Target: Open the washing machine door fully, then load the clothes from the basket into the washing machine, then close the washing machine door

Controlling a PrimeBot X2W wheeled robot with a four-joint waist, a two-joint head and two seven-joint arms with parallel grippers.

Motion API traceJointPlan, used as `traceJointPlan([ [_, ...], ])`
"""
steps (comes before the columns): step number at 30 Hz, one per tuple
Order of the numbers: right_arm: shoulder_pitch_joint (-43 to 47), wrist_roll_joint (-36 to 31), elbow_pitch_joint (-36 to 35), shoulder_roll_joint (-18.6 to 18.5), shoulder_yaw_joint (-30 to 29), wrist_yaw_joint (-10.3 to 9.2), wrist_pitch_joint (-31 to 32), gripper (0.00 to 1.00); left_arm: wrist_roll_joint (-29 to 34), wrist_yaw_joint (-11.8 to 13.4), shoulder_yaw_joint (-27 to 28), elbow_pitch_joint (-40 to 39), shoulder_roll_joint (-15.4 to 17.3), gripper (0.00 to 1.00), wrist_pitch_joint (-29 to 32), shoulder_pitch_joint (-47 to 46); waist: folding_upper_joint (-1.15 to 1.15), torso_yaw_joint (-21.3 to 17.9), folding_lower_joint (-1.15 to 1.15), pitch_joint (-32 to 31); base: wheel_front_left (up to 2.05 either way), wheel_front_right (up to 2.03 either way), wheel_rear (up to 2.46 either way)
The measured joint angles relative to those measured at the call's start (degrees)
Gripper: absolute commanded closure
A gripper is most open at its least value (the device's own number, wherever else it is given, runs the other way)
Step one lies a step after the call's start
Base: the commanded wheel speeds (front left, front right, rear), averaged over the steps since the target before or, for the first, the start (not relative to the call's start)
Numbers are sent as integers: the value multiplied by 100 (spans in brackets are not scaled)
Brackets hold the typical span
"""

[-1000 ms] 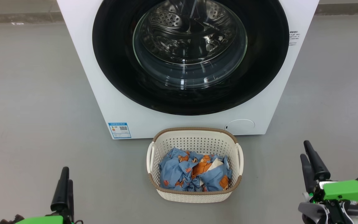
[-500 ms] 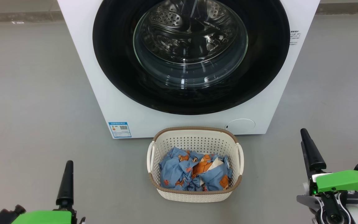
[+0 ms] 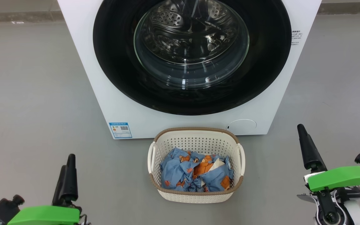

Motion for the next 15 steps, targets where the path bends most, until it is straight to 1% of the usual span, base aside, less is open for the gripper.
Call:
traceJointPlan([
  [5, -37, -548, 93, -35, 87, 0, -68, 0, 526, 0, -29, 27, 19, 0, -92, -5, 0, 2, 0, -5, 0, 0, 0],
  [15, -249, -1414, 316, -136, 324, 0, -227, 0, 1532, -1, -96, 169, 24, 0, -247, -127, 0, 11, 0, -16, 0, 0, 0],
])
